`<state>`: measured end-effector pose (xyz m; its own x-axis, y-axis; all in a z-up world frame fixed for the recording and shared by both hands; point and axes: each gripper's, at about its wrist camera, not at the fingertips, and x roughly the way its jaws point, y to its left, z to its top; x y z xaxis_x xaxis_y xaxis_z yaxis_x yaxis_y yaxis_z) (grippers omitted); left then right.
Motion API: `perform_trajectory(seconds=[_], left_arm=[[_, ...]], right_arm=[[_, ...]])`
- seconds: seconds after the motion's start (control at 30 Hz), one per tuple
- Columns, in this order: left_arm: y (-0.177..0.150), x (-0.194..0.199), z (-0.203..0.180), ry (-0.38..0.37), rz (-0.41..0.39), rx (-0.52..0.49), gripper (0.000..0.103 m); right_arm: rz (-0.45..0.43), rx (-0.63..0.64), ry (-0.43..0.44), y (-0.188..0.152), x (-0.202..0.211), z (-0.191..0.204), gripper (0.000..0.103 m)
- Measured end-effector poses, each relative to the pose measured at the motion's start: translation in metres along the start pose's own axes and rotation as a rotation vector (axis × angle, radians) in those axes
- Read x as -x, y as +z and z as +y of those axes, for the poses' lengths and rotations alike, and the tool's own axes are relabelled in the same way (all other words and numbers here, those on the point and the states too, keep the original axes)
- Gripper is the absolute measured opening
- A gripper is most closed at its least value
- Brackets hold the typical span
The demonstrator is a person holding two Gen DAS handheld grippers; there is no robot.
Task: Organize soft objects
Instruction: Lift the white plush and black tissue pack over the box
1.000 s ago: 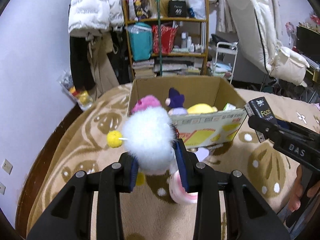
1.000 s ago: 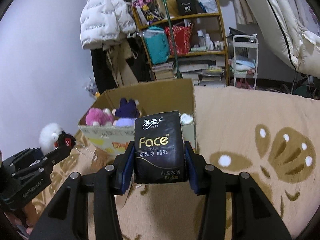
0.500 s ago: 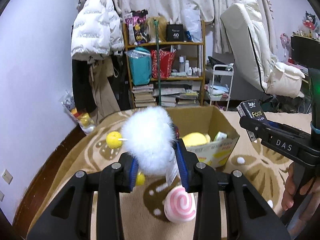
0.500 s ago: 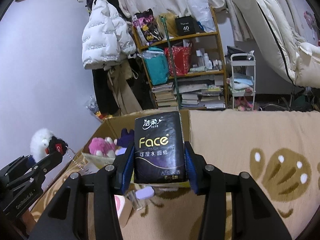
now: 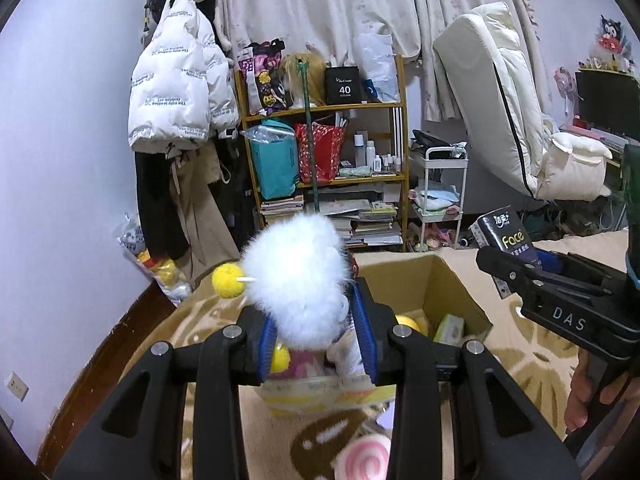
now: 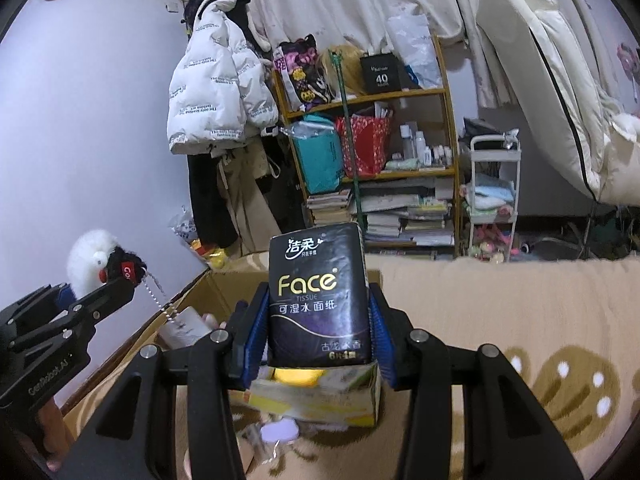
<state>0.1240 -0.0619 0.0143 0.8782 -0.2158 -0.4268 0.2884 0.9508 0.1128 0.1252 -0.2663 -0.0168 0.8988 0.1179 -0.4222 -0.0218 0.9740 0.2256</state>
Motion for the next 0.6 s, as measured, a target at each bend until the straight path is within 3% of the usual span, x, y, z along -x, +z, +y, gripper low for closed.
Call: perform_trajectory(seconds=[0.3,0.6], left_arm=[[0.013,-0.029,0.01,-0.021,-0.012,0.067,0.033],[-0.013,-0.069,0.009,-0.025,0.103,0.065,0.034]], right_arm=[[-0.01,-0.009,0.031,0.011,-0.026,-0.002,0.049],[0.086,-0.049,0.062,-0.008,-0.056,-0.013,0.049]])
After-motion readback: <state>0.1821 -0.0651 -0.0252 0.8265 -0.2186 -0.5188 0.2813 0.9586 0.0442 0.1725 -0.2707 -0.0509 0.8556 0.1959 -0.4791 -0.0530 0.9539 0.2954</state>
